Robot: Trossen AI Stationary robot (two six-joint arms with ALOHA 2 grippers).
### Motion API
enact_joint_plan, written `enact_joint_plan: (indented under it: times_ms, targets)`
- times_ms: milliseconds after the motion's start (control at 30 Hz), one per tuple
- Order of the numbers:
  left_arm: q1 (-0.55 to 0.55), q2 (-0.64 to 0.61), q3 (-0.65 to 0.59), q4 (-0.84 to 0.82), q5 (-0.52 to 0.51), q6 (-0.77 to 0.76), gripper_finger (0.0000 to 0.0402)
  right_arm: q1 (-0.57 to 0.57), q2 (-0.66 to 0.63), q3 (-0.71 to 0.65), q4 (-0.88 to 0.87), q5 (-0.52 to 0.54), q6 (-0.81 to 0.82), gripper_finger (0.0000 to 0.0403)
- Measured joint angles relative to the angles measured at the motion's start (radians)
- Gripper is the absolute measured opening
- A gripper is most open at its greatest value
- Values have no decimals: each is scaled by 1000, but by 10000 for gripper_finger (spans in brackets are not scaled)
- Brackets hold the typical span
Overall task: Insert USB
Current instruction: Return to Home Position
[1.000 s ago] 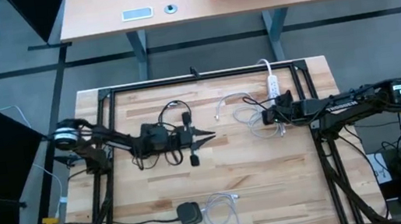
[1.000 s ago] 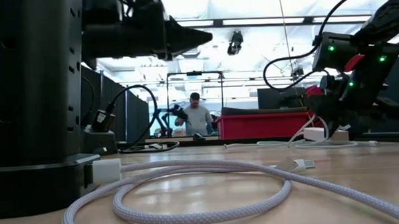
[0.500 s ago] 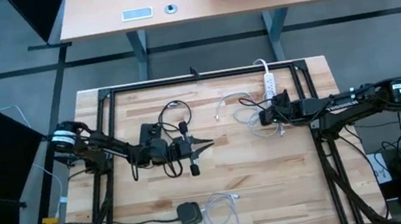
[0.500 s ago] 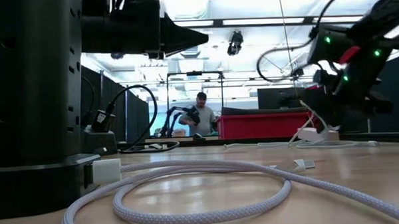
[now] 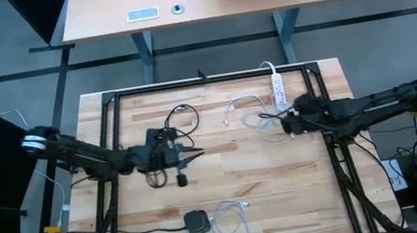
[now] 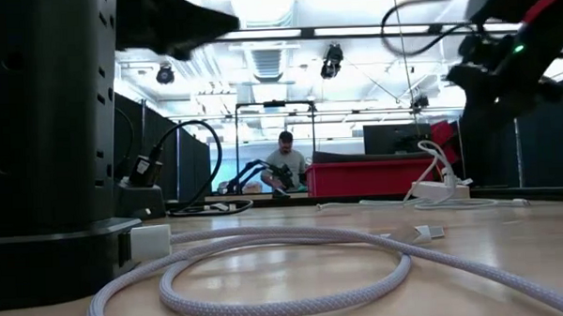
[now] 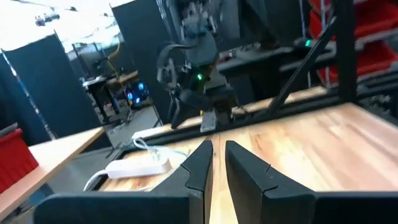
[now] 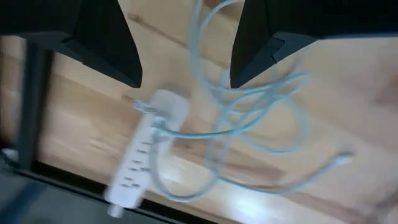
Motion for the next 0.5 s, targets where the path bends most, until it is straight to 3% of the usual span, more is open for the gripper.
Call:
enact_joint_plan:
  times_ms: [200,500]
  targets:
    - [-17,-243,-107,-30,-40,-44,32,209,-143,-3,21,60,-101,217]
    - [-17,-462,-125,-363,-46,-141,32,536,-272,-1,123,182,-368,198]
